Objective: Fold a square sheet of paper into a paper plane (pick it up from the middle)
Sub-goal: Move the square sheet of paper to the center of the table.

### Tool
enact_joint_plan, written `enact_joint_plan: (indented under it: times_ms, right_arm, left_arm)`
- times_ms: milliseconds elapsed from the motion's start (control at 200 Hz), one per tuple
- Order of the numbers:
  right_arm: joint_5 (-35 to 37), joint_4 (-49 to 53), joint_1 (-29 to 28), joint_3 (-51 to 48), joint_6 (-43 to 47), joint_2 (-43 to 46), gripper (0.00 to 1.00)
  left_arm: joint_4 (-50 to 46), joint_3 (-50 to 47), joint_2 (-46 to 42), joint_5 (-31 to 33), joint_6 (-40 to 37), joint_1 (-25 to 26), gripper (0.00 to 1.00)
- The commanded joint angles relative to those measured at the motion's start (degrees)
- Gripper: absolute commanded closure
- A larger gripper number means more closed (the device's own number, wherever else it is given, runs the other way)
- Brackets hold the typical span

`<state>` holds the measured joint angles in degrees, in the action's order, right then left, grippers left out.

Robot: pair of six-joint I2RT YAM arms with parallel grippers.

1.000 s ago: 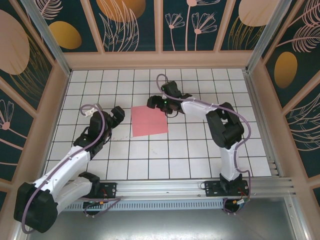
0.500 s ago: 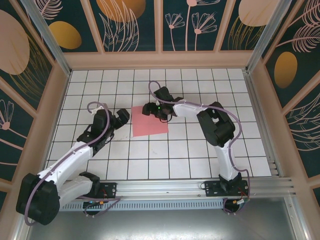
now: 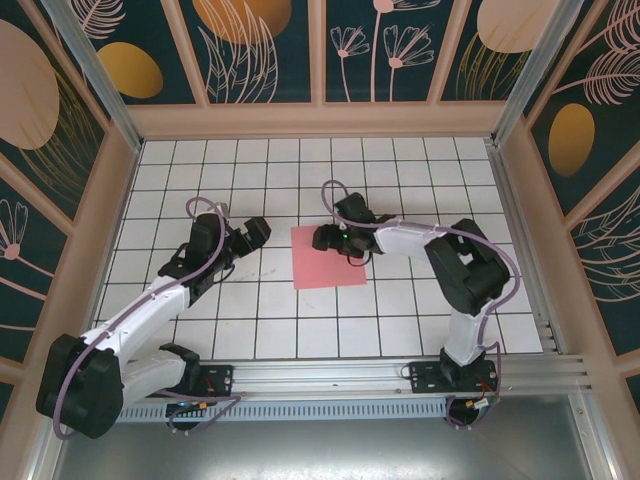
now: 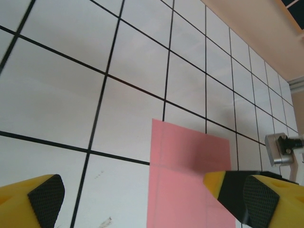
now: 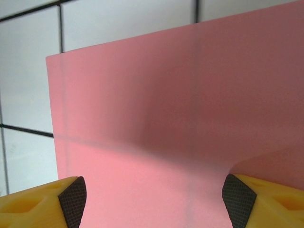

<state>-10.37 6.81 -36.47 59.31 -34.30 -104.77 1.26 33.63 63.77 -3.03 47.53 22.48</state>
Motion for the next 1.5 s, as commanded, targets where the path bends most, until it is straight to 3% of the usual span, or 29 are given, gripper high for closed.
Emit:
enact_joint_plan:
  times_ms: [0,220,490,696,786,916,1171,1351,1496]
  right_arm:
    - [1.28,6.01,2.54,-5.32,3.58,2.14,0.20]
    - [-0.16,7.77,4.17,-3.02,6.04,6.75,0.20]
    - [-1.07,4.64,0.38,1.44,-2.41,4.84,0.21]
    - [6.60,10.34,-1.85,4.94,-5.53,1.16,0.21]
    - [5.73,9.55,-1.92,3.89,-6.98,0.53,0.22]
    - [2.78,2.53,-3.05,-0.47,-14.15,0.48,0.22]
    - [9.87,3.74,-4.96,-1.82,-28.21,-0.76,0.22]
    - [12.46,6.58,-6.55,3.18,-16.59,2.25,0.20]
    - [17.79,13.43,-6.96,6.79,-10.36,6.59,0.12]
  left_arm:
    - [2.16,1.91,0.48,-2.84,-1.24,-0.33,0.01]
    - [2.86,1.27,0.63,-4.15,0.02,-0.33,0.01]
    - [1.57,0.70,0.98,-2.54,0.47,-0.33,0.01]
    - [2.09,0.88,1.76,-3.62,-0.06,-0.33,0.01]
    - [2.04,1.01,1.89,-3.84,-0.24,-0.33,0.01]
    - [2.41,0.66,1.95,-3.76,-0.40,-0.33,0.01]
    - [4.45,0.24,2.81,-6.96,1.57,-0.33,0.01]
    - [5.68,-0.01,2.93,-8.11,1.79,-0.33,0.01]
    - [7.12,-1.00,3.11,-9.22,1.89,-0.33,0.01]
